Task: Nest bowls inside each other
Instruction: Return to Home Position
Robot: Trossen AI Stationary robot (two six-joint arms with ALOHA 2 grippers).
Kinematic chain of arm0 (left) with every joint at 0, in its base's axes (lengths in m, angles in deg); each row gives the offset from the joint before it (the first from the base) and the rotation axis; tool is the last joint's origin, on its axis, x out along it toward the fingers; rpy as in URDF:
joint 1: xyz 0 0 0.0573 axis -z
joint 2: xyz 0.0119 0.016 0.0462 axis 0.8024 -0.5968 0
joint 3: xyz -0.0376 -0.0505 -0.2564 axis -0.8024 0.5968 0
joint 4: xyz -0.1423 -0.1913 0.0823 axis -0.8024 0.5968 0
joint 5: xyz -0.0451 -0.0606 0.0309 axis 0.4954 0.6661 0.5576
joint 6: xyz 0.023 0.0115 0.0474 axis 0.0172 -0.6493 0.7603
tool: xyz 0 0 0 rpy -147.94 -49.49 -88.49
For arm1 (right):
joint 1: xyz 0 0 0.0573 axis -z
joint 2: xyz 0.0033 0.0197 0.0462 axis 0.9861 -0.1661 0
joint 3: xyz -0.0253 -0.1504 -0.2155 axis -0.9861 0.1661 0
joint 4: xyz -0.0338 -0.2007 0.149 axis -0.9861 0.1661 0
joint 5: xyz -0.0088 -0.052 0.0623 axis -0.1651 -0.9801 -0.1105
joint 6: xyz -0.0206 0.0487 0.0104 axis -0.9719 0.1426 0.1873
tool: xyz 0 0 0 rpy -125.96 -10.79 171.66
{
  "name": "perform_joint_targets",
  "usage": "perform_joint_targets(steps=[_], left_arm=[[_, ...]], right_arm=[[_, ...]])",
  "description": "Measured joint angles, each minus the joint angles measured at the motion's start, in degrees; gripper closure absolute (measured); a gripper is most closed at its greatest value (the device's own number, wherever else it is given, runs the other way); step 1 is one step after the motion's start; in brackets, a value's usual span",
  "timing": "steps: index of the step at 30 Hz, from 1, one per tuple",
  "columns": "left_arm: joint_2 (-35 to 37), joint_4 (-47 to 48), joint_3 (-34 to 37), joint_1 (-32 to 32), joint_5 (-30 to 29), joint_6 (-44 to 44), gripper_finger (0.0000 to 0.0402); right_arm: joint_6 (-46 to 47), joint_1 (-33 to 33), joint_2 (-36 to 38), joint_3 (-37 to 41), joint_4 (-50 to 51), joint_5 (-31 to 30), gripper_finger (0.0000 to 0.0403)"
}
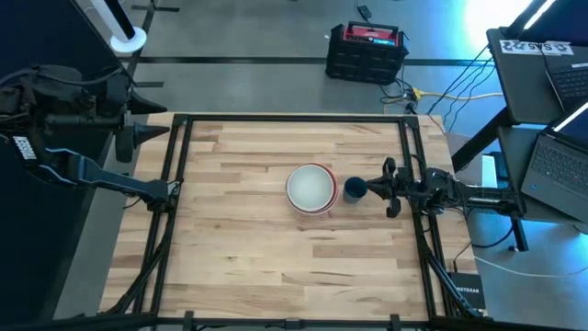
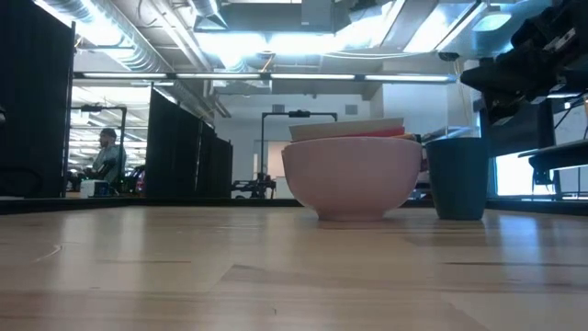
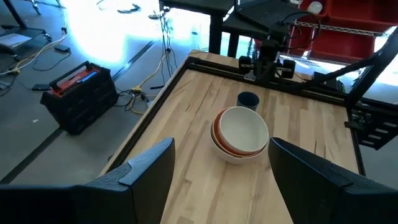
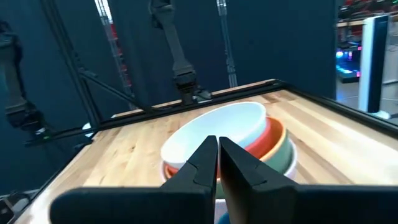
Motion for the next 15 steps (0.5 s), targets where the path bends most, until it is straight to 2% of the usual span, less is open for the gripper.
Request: perform_joint_targets(steps=[10, 15], left_arm=[[0.8, -1.7, 0.0, 0.0, 0.5, 1.7, 0.0158], [5.6, -6.6, 0.0, 0.0, 9.9, 6.2, 0.0158]], right_arm=[[0.0, -4.7, 0.0, 0.0, 0.0, 0.0, 0.0403], [0.0, -4.7, 0.0, 0.0, 0.0, 0.0, 0.0403]])
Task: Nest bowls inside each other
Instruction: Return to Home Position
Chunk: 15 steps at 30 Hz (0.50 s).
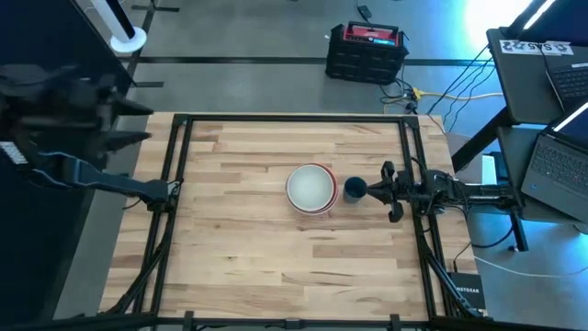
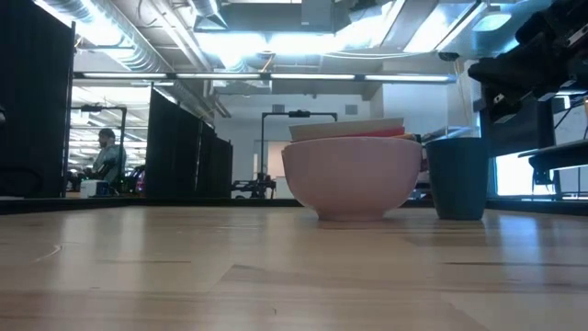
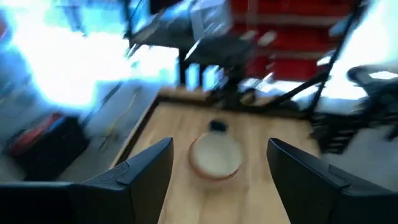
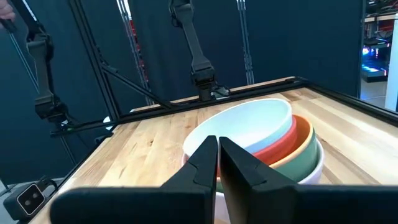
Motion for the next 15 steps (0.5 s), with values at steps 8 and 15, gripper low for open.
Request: perform_joint_targets(steps=[8, 15], left_arm=[[14.8, -3.4, 1.7, 0.0, 0.8, -0.8, 0.0158], [28.1, -17.8, 22.4, 0.0, 2.1, -0.5, 0.0158]], right_arm=[[0.0, 0.0, 0.0, 0.0, 0.0, 0.0, 0.0403], [0.0, 0.0, 0.0, 0.0, 0.0, 0.0, 0.0403]])
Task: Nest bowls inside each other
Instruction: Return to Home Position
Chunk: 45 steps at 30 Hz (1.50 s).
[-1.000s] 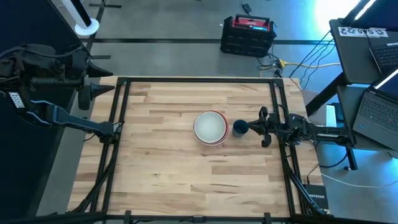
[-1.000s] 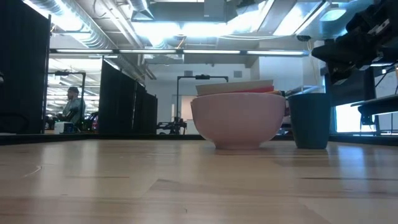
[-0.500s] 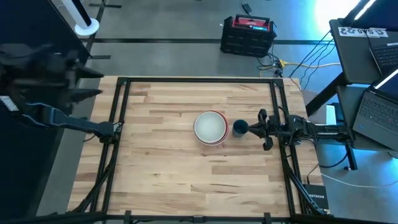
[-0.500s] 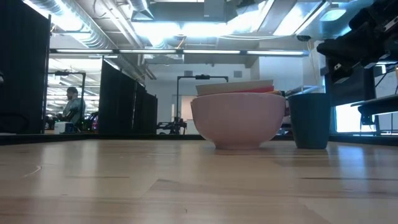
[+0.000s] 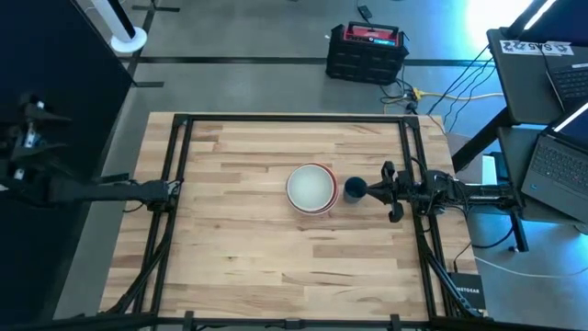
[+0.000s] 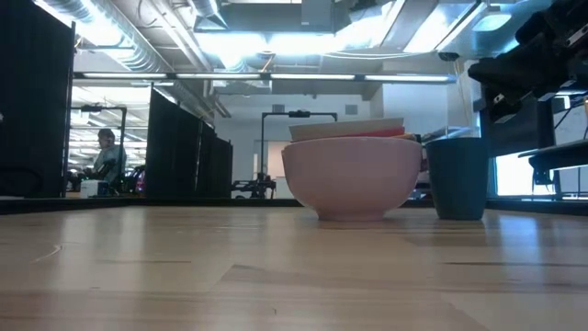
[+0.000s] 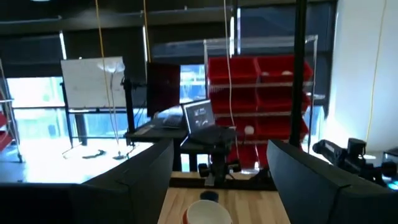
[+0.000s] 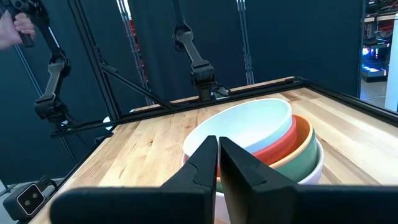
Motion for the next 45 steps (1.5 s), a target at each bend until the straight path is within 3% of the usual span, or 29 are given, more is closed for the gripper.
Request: perform_joint_targets(steps=[13, 18, 39, 45], left_arm=[[22.1, -36.7, 49.8, 0.0, 2.4, -2.8, 0.0158], [27.2, -50.5, 63.8, 0.0, 2.5, -4.2, 0.0158], [29.5, -80.1, 97.3, 0.0, 2.3, -13.0, 0.0158], [29.5, -85.1, 103.1, 0.0, 0.5, -11.4, 0.0158]], right_arm=[[0.0, 0.0, 0.0, 0.0, 0.0, 0.0, 0.0403], [0.0, 0.0, 0.0, 0.0, 0.0, 0.0, 0.0403], [0.0, 0.0, 0.0, 0.0, 0.0, 0.0, 0.0403], [0.0, 0.0, 0.0, 0.0, 0.0, 0.0, 0.0403]])
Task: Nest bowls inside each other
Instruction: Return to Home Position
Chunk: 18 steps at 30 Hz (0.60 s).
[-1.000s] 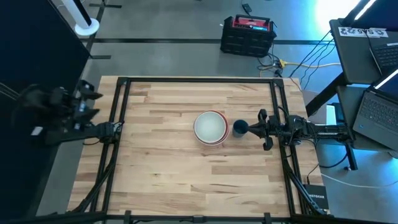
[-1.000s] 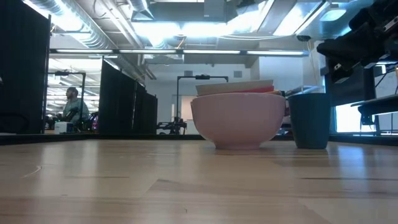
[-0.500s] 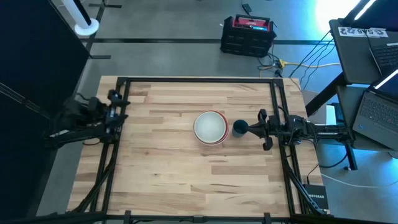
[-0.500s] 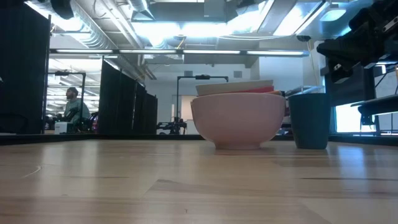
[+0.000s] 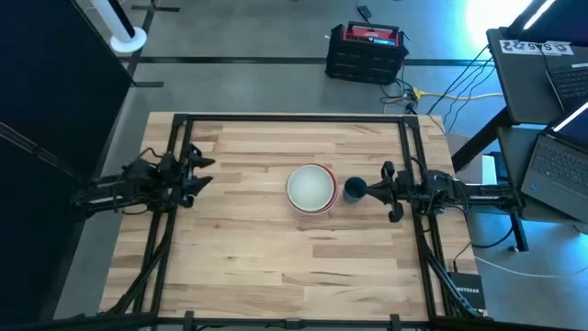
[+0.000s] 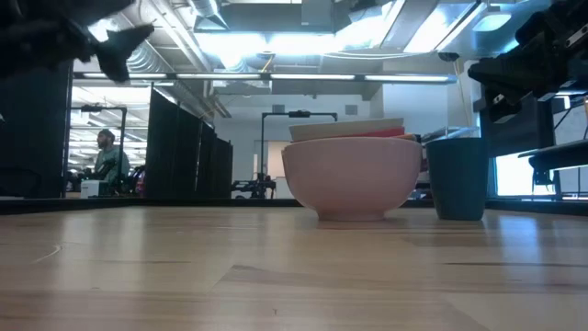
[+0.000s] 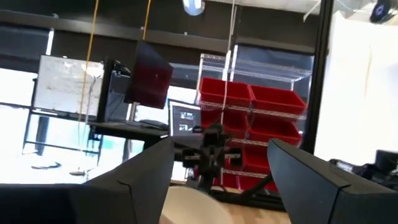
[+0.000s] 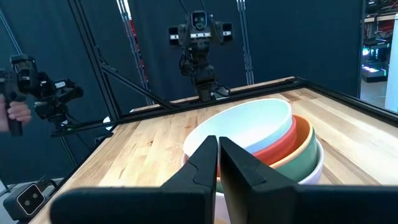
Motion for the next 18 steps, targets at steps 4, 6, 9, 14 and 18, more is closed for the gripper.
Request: perform_joint_targets(steps=[4, 6, 9, 14, 18], left_arm=[[0.0, 2.5, 0.9, 0.0, -0.3, 1.7, 0.0158], [0.0, 4.0, 0.9, 0.0, -0.3, 3.5, 0.0158], [0.0, 6.4, 0.9, 0.0, -0.8, 7.0, 0.0158], [0.0, 11.6, 0.9, -0.1, -3.3, 8.2, 0.0158], [0.0, 14.9, 0.9, -0.3, -4.3, 8.7, 0.0158]], right_arm=[[0.0, 0.0, 0.0, 0.0, 0.0, 0.0, 0.0403], [0.0, 0.0, 0.0, 0.0, 0.0, 0.0, 0.0403], [0.0, 0.0, 0.0, 0.0, 0.0, 0.0, 0.0403], [0.0, 0.0, 0.0, 0.0, 0.0, 0.0, 0.0403], [0.0, 0.0, 0.0, 0.0, 0.0, 0.0, 0.0403]])
